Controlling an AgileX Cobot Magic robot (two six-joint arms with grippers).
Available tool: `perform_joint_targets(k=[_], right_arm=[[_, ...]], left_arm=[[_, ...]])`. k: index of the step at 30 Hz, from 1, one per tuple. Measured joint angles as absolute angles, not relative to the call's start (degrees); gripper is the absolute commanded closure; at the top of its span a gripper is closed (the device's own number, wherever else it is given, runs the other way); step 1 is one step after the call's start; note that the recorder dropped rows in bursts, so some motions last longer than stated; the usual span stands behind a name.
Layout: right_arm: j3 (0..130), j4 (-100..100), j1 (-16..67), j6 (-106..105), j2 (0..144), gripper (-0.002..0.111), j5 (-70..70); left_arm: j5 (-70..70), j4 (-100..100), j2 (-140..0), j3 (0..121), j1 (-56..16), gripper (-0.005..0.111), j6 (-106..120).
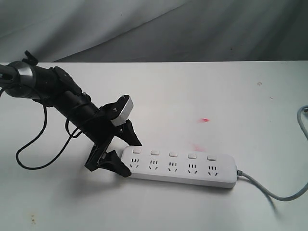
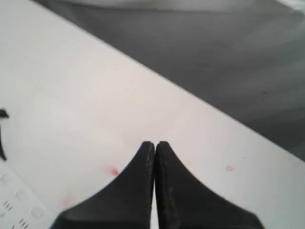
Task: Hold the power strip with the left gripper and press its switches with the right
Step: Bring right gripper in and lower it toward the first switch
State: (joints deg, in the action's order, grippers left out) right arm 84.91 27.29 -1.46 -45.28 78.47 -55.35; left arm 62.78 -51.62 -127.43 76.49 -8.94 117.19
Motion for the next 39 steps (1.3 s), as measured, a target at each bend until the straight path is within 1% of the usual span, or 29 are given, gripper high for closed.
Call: perform_joint_targets(k=[3, 6, 9, 12, 13, 15, 21, 22, 24, 26, 31, 39], right_arm=[[84.9, 32.8, -1.5, -54.0, 86.3, 0.108, -61.7], [84.9, 40.8, -1.1, -65.1, 95.3, 0.108, -62.9], [84.9, 43.4, 2.3, -75.1, 102.1, 0.108, -63.0], [84.9, 44.8, 5.9, -78.0, 106.2, 0.108, -62.5], [84.9, 45.0, 6.8, -78.4, 107.3, 0.105, -61.8], [84.9, 45.5, 9.3, -78.7, 109.7, 0.098, -59.8], [84.9, 46.0, 15.9, -80.0, 115.2, 0.06, -56.5], [84.9, 46.0, 16.7, -80.3, 116.1, 0.055, -55.9], [84.9, 46.0, 18.5, -80.4, 117.6, 0.049, -54.8], [84.9, 46.0, 19.8, -80.7, 118.9, 0.047, -54.2], [84.9, 46.3, 22.0, -80.7, 120.8, 0.048, -53.2], [84.9, 48.2, 22.2, -80.9, 120.9, 0.049, -52.8]], left_arm=[[62.8, -51.6, -127.4, 76.5, -8.9, 0.107, 117.2], [62.8, -51.6, -127.4, 76.5, -8.9, 0.107, 117.2], [62.8, -51.6, -127.4, 76.5, -8.9, 0.107, 117.2], [62.8, -51.6, -127.4, 76.5, -8.9, 0.107, 117.2], [62.8, -51.6, -127.4, 76.5, -8.9, 0.107, 117.2], [62.8, -51.6, -127.4, 76.5, -8.9, 0.107, 117.2], [62.8, -51.6, -127.4, 76.5, -8.9, 0.107, 117.2], [62.8, -51.6, -127.4, 76.5, -8.9, 0.107, 117.2], [62.8, -51.6, -127.4, 76.5, -8.9, 0.107, 117.2], [62.8, -51.6, -127.4, 76.5, -8.9, 0.107, 117.2], [62.8, -51.6, -127.4, 76.5, -8.9, 0.107, 117.2], [62.8, -51.6, -127.4, 76.5, -8.9, 0.107, 117.2]])
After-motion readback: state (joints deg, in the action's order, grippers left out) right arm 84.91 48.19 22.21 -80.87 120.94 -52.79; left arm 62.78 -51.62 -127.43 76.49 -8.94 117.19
